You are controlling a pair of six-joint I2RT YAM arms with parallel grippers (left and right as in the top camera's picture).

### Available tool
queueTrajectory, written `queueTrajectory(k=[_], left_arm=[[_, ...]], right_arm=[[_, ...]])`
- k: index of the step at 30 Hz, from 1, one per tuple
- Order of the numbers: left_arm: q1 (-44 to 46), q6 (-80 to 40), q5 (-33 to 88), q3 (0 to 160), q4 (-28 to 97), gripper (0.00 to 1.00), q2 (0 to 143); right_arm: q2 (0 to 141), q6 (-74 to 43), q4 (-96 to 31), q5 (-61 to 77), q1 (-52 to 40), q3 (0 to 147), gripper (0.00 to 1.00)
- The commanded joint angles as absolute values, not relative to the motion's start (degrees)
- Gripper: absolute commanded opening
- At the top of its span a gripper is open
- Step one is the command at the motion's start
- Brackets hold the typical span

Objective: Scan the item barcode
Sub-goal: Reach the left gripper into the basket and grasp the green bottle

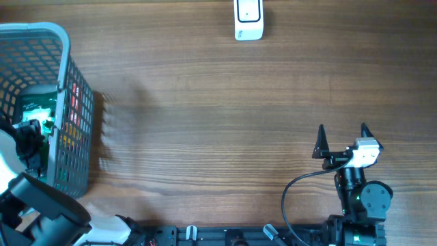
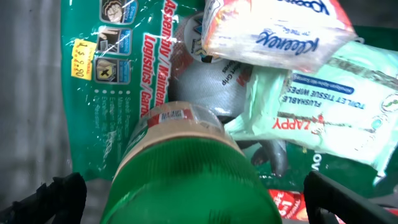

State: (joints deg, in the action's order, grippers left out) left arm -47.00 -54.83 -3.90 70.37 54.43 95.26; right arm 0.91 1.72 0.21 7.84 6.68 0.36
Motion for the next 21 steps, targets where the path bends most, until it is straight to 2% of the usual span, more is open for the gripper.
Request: queueTrajectory(k=[1, 4, 7, 15, 17, 21], left_arm=[[-47.3, -55.7, -5.0, 69.6, 53.8, 0.99, 98.8], [-47.3, -55.7, -5.0, 69.6, 53.8, 0.94, 100.5], [-47.3, -54.2, -5.0, 69.6, 53.4, 0.81, 101.3], [-47.3, -52.2, -1.9, 70.3, 53.8, 0.58, 101.1], [-47.3, -49.8, -0.6, 71.0, 53.8, 0.49, 100.7], [-47.3, -48.5, 1.9, 74.5, 56.4, 0.47, 98.8]], right_arm=[[0.8, 1.1, 0.4, 7.3, 6.5, 0.3, 1.0], [0.8, 1.1, 0.4, 7.3, 6.5, 0.3, 1.0], [0.8, 1.1, 0.4, 7.3, 6.5, 0.3, 1.0], [0.8, 1.1, 0.4, 7.3, 6.5, 0.3, 1.0], [0.8, 1.1, 0.4, 7.3, 6.5, 0.3, 1.0], [0.8, 1.1, 0.4, 7.3, 6.5, 0.3, 1.0]])
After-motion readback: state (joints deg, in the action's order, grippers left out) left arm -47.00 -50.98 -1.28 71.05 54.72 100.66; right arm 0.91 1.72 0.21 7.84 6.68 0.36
